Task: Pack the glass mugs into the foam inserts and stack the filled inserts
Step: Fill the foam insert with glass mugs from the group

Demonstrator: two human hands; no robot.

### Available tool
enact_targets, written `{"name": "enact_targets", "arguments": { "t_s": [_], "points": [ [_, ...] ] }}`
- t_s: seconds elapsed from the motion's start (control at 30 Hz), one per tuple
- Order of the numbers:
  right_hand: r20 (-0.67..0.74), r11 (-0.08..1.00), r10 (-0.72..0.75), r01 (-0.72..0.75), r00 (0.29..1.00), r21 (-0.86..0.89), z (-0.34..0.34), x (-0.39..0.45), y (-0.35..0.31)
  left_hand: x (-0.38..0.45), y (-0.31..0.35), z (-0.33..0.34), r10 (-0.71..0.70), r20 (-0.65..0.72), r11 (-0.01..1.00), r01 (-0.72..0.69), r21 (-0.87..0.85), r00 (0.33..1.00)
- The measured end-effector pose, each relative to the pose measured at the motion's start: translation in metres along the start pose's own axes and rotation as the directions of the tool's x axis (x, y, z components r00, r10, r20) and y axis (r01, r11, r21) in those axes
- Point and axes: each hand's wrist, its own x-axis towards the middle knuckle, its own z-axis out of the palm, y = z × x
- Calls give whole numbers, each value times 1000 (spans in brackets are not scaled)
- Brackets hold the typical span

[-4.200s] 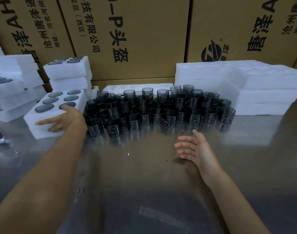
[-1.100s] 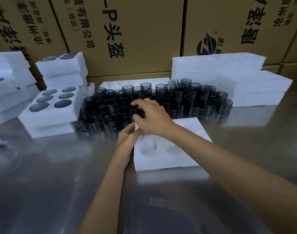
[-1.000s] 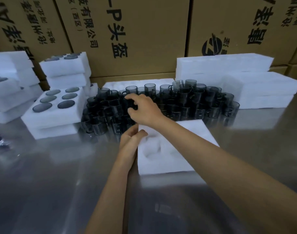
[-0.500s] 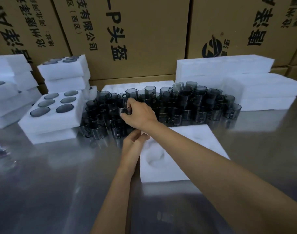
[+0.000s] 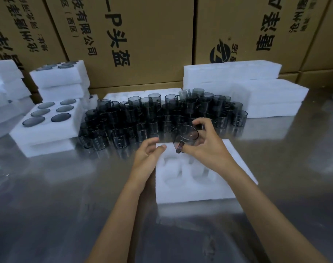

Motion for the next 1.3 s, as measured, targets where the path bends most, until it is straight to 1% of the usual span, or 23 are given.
{"name": "enact_targets", "arguments": {
  "t_s": [0.07, 0.1, 0.17, 0.27, 0.33, 0.43, 0.53, 0.63, 0.7, 0.8, 0.97, 1.07, 1.3],
  "points": [
    [-10, 999, 15, -15, 1000, 46, 0, -3, 0, -3, 6, 3, 132, -26, 990, -131, 55, 991],
    [-13, 999, 6, -6, 1000, 50, -1, -4, -1, -5, 9, 3, 200, -10, 977, -199, 71, 980],
    [-4, 998, -36, 36, 999, 46, -2, -5, -3, -7, 17, -1, 286, 92, 953, -293, 81, 954],
    [31, 989, -147, 148, 989, -9, -4, -12, -5, -11, 23, -2, 346, 270, 924, -376, 68, 898],
    [33, 978, -194, 196, 980, -67, -5, -18, -6, -12, 25, 2, 373, 324, 906, -416, 72, 869],
    [3, 970, -226, 225, 974, -87, -7, -25, -7, -13, 28, 1, 399, 362, 885, -457, 88, 842],
    [-35, 968, -219, 212, 975, -134, 1, -29, -12, -7, 30, -12, 380, 401, 897, -438, 61, 834],
    [-50, 953, -212, 195, 976, -233, 14, -31, -13, -4, 29, -23, 275, 426, 949, -313, 21, 862],
    [-33, 941, -193, 176, 981, -289, 21, -30, -11, -3, 25, -24, 219, 407, 966, -255, 34, 887],
    [11, 933, -163, 158, 987, -324, 25, -27, -7, -2, 19, -23, 183, 362, 972, -223, 70, 914],
    [95, 950, -145, 165, 985, -264, 21, -28, -2, 0, 15, -28, 199, 359, 974, -224, 28, 912],
    [127, 947, -118, 151, 985, -285, 21, -28, 1, 2, 12, -28, 210, 366, 967, -249, 61, 906],
    [111, 934, -94, 127, 989, -334, 22, -28, 5, 6, 4, -26, 199, 353, 974, -224, 31, 914]
  ]
}}
